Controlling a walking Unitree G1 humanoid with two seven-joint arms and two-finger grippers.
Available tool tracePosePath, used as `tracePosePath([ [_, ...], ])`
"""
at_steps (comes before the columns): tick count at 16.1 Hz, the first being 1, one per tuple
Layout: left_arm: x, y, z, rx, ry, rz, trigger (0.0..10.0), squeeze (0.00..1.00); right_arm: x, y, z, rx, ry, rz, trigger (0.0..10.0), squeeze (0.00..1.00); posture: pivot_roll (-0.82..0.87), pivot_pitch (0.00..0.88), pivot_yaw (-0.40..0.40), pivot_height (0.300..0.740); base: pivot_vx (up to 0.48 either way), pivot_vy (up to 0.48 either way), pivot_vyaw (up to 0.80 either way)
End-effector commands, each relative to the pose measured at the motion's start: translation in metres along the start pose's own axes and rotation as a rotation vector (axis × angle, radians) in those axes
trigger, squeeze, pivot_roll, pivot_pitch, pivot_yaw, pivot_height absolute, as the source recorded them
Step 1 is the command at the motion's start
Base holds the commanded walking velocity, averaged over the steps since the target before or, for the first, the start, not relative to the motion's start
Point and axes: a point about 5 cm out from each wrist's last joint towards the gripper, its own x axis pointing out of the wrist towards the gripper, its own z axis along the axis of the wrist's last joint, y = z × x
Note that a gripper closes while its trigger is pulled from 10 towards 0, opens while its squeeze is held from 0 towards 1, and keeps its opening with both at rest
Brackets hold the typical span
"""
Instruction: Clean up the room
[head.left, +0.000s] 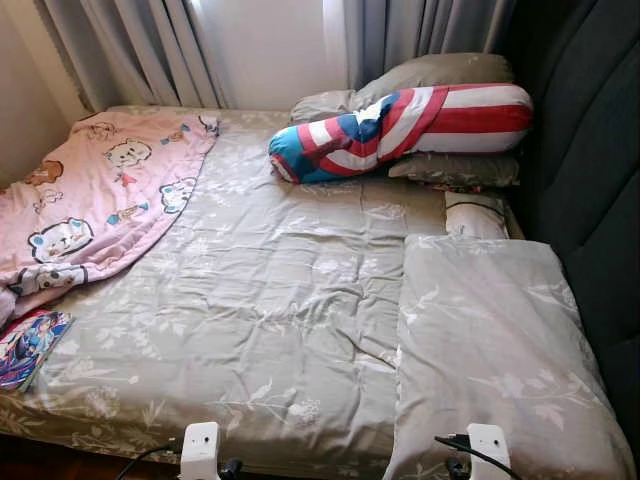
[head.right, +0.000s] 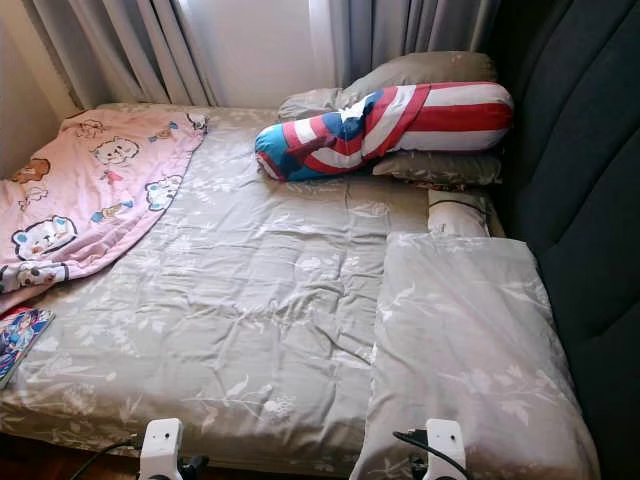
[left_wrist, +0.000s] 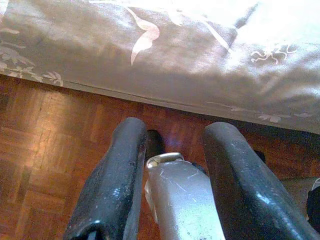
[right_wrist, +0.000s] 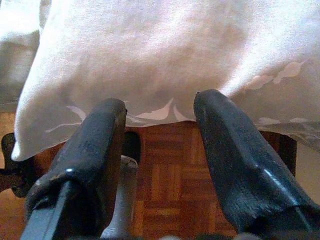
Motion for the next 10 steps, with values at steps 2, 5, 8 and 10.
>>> tracePosePath([
  [2,-0.0014,0.0037,-0.0037,0.016,0.007,0.010,10.0,0.00,-0.0006,0.0014,-0.0037,-0.005,0.011,0.003,10.0,0.00,0.01,0.070,0.004,0.740,0.000,0.000,0.80],
  [5,-0.0017,0.0042,-0.0044,0.016,0.009,0.012,10.0,0.00,-0.0005,0.0018,-0.0035,0.015,0.011,0.000,10.0,0.00,0.01,0.065,0.004,0.740,0.000,0.000,0.27],
  [8,-0.0020,0.0048,-0.0050,0.013,0.010,0.014,10.0,0.00,-0.0005,0.0024,-0.0035,0.015,0.011,0.003,10.0,0.00,0.01,0.061,0.005,0.740,0.000,0.000,0.00],
  [10,-0.0022,0.0057,-0.0057,0.013,0.013,0.016,10.0,0.00,-0.0005,0.0031,-0.0037,0.020,0.011,0.005,10.0,0.00,0.01,0.058,0.007,0.740,0.000,0.000,0.00],
])
